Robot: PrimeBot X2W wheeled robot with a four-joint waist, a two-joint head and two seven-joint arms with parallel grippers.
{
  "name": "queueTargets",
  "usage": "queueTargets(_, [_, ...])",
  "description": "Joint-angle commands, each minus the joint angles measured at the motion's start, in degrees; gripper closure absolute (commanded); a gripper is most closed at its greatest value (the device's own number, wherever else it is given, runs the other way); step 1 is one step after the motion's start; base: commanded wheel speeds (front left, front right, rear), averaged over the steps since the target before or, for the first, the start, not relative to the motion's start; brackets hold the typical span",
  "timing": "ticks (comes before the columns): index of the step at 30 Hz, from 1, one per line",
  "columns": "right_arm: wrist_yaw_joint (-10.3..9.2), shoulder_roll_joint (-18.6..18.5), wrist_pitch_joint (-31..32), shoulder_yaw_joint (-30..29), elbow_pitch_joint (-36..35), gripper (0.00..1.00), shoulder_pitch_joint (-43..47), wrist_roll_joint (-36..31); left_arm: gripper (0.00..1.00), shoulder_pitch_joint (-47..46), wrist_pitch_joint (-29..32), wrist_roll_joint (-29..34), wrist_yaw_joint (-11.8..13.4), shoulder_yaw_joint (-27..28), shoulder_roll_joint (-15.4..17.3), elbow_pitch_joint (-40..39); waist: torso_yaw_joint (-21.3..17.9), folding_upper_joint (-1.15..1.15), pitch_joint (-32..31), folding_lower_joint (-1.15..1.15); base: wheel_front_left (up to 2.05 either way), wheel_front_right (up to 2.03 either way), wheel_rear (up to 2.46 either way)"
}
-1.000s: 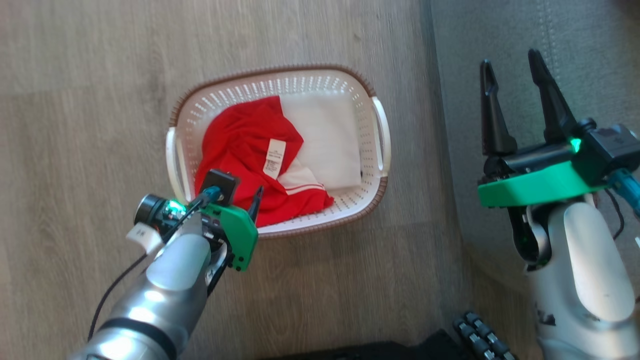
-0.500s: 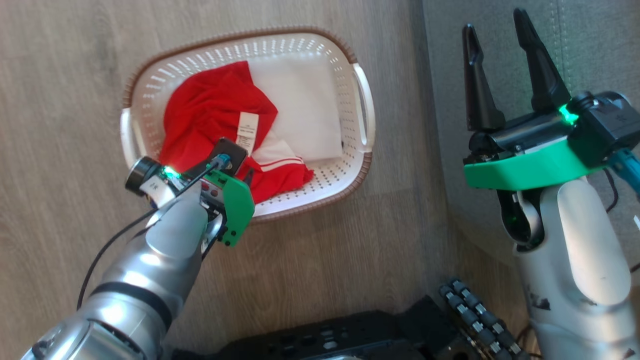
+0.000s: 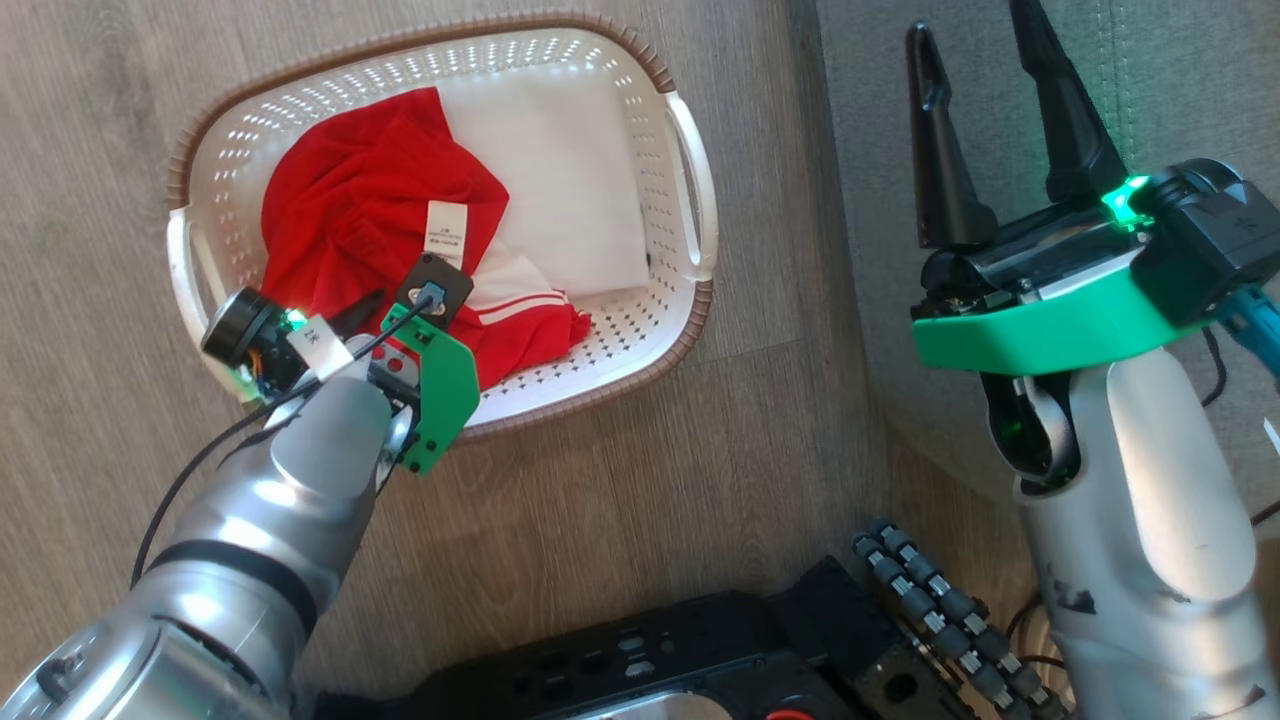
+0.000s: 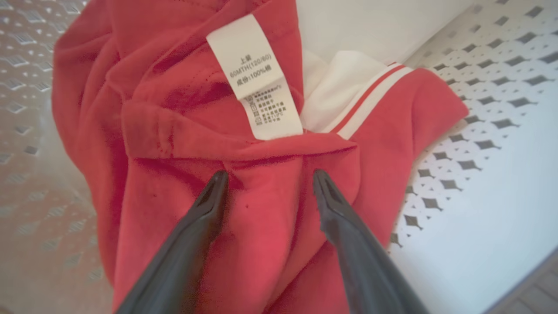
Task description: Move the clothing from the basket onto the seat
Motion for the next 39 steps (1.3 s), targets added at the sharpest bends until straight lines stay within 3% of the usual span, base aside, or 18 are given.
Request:
queueTargets(1, [-0.02,0.16,-0.36,1.44,-1.75,0.0,1.2,0.6,0.0,0.3,1.0,0.31,0.67,0.01,1.29,-0.19,-0.19,0.0,0.19,-0.01,0.0,0.0,0.0])
queueTargets(6, [-0.02,0.16,-0.36,1.84,-1.71,0.0,0.92,1.05,0.0,0.2,2.99,0.26,1.11,-0.54,1.75,-0.09,-0.65,0.0,0.5,-0.01,0.0,0.0,0.0])
queueTargets(7, [-0.02,0.16,-0.36,1.89,-1.71,0.0,0.86,1.13,0.13,0.18,3.16,0.3,1.15,-0.7,1.81,-0.08,-0.73,0.0,0.55,-0.01,0.0,0.0,0.0])
queueTargets(8, [-0.02,0.16,-0.36,1.94,-1.72,0.0,0.81,1.2,0.44,0.16,3.26,0.3,1.2,-0.82,1.86,-0.07,-0.8,0.0,0.58,-0.01,0.0,0.0,0.0])
queueTargets(11, [-0.02,0.16,-0.36,1.95,-1.58,0.0,0.73,1.37,0.95,0.18,3.56,0.28,1.18,-1.19,1.88,-0.05,-0.97,0.0,0.46,-0.01,0.0,0.0,0.0])
queueTargets(13, [-0.02,0.16,-0.36,1.96,-1.5,0.0,0.73,1.41,1.0,0.13,3.35,0.25,1.24,-1.28,1.84,-0.04,-0.99,0.0,0.35,-0.01,0.0,0.0,0.0])
queueTargets(23, [-0.02,0.16,-0.36,1.74,0.21,0.0,1.33,1.31,1.0,0.9,-1.99,-2.59,0.66,0.04,0.29,-0.92,-0.41,0.0,-3.9,-0.01,0.0,0.0,0.0])
queueTargets(39, [-0.02,0.16,-0.36,-1.07,6.33,0.0,5.71,-1.38,1.0,2.65,-9.99,-9.54,-2.4,2.06,-1.25,-7.27,3.67,0.0,-21.17,-0.01,0.0,0.0,0.0])
